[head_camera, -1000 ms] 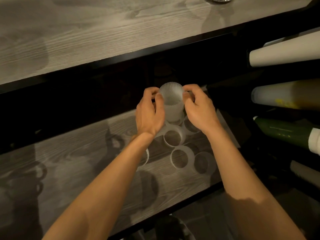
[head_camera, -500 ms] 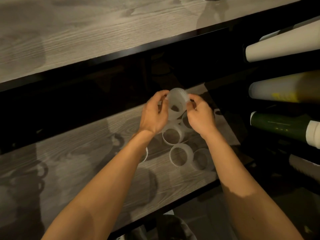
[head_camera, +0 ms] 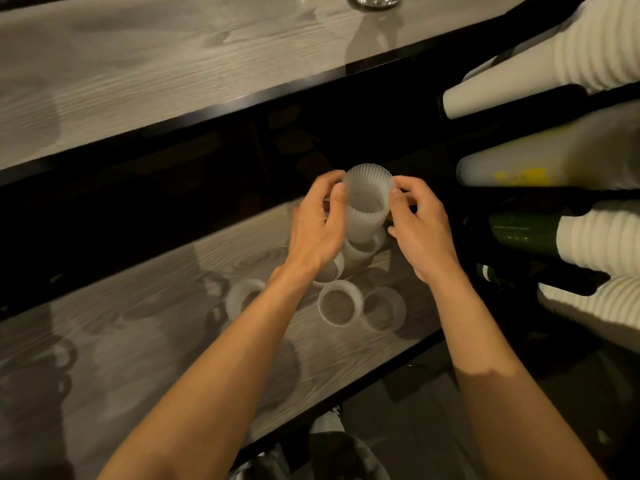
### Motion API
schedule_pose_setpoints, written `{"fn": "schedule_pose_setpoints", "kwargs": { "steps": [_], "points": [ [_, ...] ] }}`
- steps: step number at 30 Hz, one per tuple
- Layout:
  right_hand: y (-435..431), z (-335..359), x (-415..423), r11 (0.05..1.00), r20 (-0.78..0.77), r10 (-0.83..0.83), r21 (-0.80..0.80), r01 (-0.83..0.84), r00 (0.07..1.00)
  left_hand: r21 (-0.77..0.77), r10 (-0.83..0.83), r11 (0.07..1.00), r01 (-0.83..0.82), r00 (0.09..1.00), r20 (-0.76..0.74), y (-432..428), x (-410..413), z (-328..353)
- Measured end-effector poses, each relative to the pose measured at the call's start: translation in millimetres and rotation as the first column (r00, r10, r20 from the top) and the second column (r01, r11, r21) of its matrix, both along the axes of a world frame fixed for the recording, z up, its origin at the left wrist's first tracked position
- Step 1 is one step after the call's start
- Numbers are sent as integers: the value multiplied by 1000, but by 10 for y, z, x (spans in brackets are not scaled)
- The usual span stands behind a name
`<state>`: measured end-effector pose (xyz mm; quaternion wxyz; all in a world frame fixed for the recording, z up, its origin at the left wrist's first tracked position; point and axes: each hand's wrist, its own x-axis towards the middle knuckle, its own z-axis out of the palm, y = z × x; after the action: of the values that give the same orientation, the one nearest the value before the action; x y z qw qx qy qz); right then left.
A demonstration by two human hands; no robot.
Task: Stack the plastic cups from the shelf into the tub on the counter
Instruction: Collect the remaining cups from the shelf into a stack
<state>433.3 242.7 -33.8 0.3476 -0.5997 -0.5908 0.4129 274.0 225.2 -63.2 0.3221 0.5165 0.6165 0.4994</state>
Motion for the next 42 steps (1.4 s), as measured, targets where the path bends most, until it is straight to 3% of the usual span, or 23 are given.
{"fn": "schedule_pose_setpoints", "kwargs": {
  "steps": [8, 15, 20, 27, 32, 42],
  "points": [
    [-94, -339, 136, 993, 52, -36, -111, 42, 998, -316, -201, 931, 182, 979, -26, 23, 54, -173],
    [-99, -465, 130, 969, -106, -22, -247, -5, 994, -414, -223, 886, 209, 975, 14, 32, 75, -222],
    [-120, -479, 286, 968, -232, 63, -222, -115, 971, -351, -323, 883, 311, 946, 26, 12, 30, -204],
    [-283, -329, 440, 993, -63, 119, 14, -119, 991, -185, -408, 903, 389, 909, -81, -90, 96, -70],
    [-580, -184, 691, 998, 11, 58, 36, -59, 998, -108, -464, 885, 454, 881, -96, -304, 181, 96],
    [-1093, -322, 808, 995, -58, 51, -84, -55, 997, -187, -555, 826, 532, 824, -111, -698, 217, -73]
  ]
}}
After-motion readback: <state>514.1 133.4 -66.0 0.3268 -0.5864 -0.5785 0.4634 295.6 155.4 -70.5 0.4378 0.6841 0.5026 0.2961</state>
